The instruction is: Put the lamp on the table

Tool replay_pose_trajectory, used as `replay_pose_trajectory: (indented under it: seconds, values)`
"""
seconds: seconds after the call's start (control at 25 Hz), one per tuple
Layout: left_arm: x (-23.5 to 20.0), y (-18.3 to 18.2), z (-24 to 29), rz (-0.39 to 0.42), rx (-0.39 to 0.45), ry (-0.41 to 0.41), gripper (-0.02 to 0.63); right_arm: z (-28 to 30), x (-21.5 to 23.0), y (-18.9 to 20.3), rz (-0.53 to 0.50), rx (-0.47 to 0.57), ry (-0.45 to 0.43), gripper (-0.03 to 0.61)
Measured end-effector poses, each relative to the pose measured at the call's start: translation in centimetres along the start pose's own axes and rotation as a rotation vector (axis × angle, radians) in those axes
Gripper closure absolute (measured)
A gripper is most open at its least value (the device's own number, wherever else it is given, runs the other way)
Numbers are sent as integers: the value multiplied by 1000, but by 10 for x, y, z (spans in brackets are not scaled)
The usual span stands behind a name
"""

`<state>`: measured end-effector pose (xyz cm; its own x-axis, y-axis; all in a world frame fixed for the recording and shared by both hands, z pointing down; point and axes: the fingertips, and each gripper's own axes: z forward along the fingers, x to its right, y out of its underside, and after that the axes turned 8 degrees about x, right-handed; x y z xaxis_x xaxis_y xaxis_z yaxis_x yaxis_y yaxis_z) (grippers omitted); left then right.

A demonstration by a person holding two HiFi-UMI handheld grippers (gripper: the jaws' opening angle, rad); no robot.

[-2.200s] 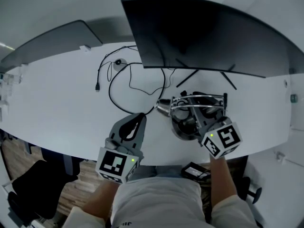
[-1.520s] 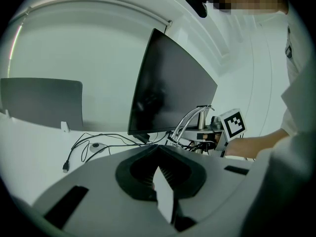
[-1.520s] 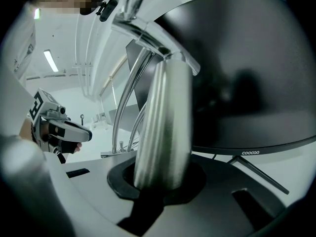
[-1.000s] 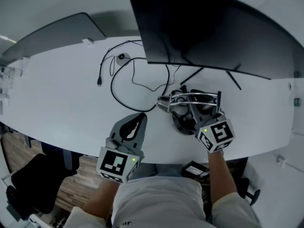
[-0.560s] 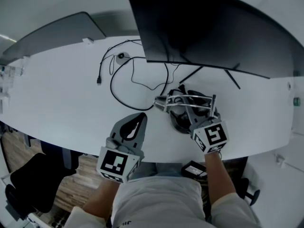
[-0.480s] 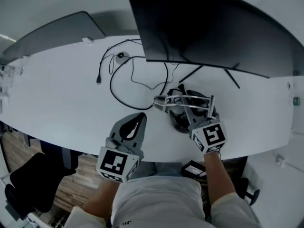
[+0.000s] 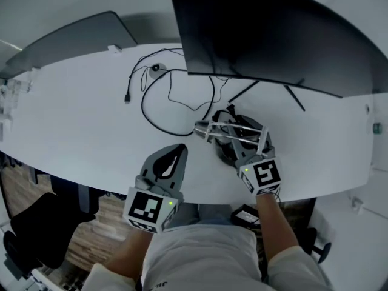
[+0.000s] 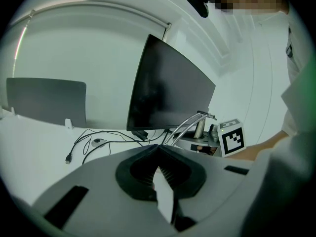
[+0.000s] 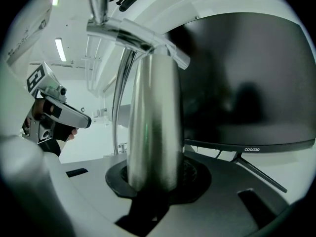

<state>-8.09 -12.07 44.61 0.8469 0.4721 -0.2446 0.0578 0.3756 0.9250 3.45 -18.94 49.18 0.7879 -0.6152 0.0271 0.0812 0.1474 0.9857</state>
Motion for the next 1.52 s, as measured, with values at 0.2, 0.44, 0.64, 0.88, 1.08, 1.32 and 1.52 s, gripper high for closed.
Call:
replay_pose_trajectory:
  seconds: [0.2,0.44,0.64,0.88,1.08,1.32,1.52]
  values:
    - [3,5,-8,8,4,-4,611,-4,-3,1,-19,18,11,474]
    - [8,6,-15,-2,-11,0,611,-10,-6,8,-22,8,28,451]
    - [11,7,-19,12,5,4,611,-15,-9,13,-18,-18,34,442]
    - [17,7,-22,20,-5,18,611,-17,-10,16,-19,-26,40,437]
    - [19,8,-25,29,-1,25,611,-21,-9,17,18,-17,27,399]
    - [22,8,-25,31,-4,36,611,-24,-10,15,-18,-32,43,375]
    - [27,6,-25,34,6,47,611,-36,-10,12,8,-18,73,365]
